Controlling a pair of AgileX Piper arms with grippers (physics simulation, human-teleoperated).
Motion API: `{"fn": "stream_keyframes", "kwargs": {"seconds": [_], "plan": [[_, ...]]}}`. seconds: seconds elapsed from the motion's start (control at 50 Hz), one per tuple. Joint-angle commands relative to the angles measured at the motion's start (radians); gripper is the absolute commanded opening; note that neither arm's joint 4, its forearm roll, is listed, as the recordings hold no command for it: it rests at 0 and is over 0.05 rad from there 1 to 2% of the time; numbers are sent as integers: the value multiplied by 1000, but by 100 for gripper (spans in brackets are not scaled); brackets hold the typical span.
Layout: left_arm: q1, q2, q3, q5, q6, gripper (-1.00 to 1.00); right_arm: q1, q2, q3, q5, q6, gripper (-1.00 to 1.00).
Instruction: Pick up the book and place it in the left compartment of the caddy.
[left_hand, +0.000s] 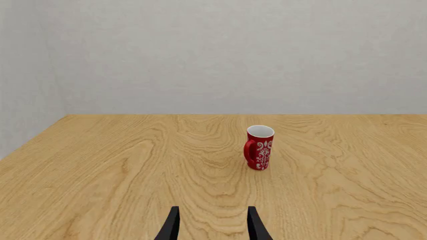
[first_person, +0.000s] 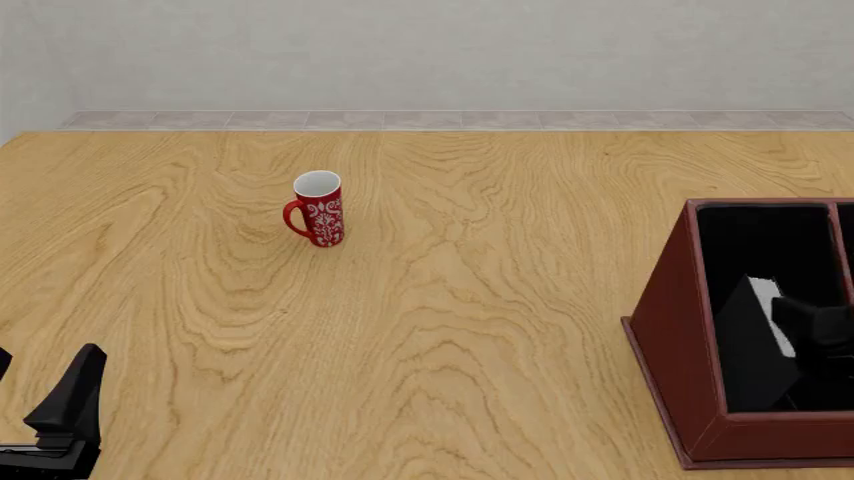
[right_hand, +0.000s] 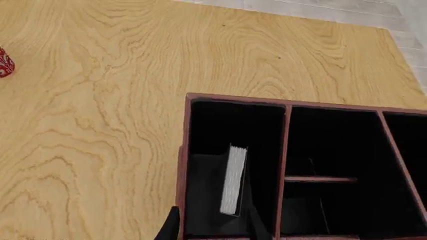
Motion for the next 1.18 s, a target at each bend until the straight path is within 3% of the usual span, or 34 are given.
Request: {"fn": "stream_keyframes", "kwargs": {"seconds": [0.02, 0.3, 0.34, 0.54, 0.6, 0.78, 1.18], "plan": [[0, 0, 0, 0, 0, 100, -26, -88, -10, 31, -83, 100], [0, 0, 0, 0, 0, 100, -16, -184, -24, 54, -104, 100], [0, 0, 0, 0, 0, 100, -28, -217, -29, 55, -142, 100], [0, 0, 0, 0, 0, 100, -42, -300, -15, 51, -176, 100], [0, 0, 0, 0, 0, 100, -32, -317, -33, 69, -146, 100], [0, 0, 0, 0, 0, 100, -20, -382, -12, 88, -181, 100], [0, 0, 0, 0, 0, 100, 31, -520, 4, 112, -176, 100]]}}
